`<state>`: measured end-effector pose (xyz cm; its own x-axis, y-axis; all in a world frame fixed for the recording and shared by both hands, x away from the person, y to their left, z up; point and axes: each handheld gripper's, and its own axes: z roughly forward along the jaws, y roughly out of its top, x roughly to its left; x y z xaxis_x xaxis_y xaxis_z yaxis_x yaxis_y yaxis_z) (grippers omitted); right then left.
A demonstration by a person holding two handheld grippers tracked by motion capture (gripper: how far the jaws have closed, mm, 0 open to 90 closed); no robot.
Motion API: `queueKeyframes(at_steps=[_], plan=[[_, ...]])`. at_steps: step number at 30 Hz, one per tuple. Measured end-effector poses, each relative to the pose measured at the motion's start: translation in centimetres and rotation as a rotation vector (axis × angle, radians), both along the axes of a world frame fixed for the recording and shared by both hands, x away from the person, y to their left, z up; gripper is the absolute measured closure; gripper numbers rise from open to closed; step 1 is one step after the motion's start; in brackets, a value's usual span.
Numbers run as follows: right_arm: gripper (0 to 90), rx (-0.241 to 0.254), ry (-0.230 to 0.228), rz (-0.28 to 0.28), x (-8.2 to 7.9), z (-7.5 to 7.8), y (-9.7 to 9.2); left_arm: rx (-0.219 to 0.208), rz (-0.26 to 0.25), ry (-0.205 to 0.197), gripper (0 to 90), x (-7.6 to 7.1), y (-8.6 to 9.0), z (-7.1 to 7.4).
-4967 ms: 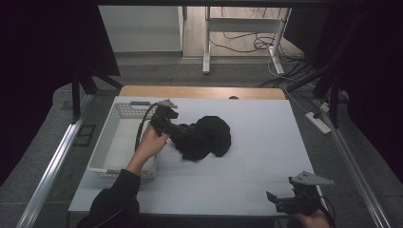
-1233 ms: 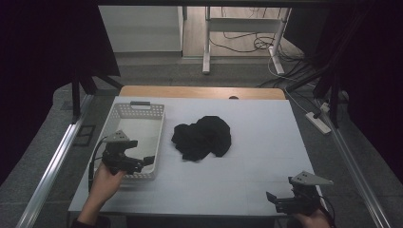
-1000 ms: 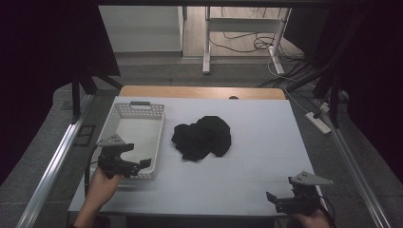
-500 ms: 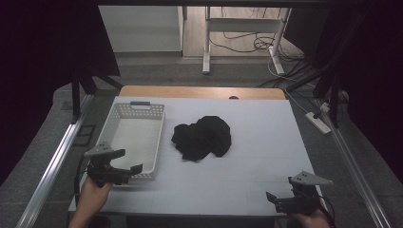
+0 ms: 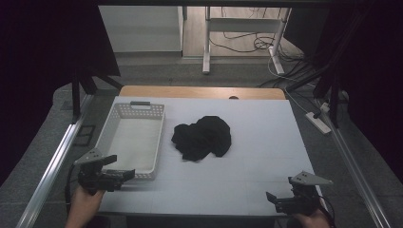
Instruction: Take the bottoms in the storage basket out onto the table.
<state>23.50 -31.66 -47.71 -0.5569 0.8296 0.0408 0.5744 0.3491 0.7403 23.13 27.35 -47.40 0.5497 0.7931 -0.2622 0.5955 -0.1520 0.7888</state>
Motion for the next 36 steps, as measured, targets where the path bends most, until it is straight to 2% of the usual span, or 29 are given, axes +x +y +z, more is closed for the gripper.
queueKeyframes(at_steps=[12,22,36], plan=[[0.0,-0.001,0.001,-0.003,0.0,0.0,0.0,-0.013,0.036,0.002,0.0,-2.1,1.3,-0.6],[0.0,-0.001,-0.001,-0.005,0.0,0.0,0.0,-0.002,0.068,0.001,0.0,-3.7,2.1,-1.1],[0.0,-0.004,-0.004,-0.002,0.0,0.0,0.1,0.022,0.089,0.035,0.0,-4.7,2.9,-2.2]])
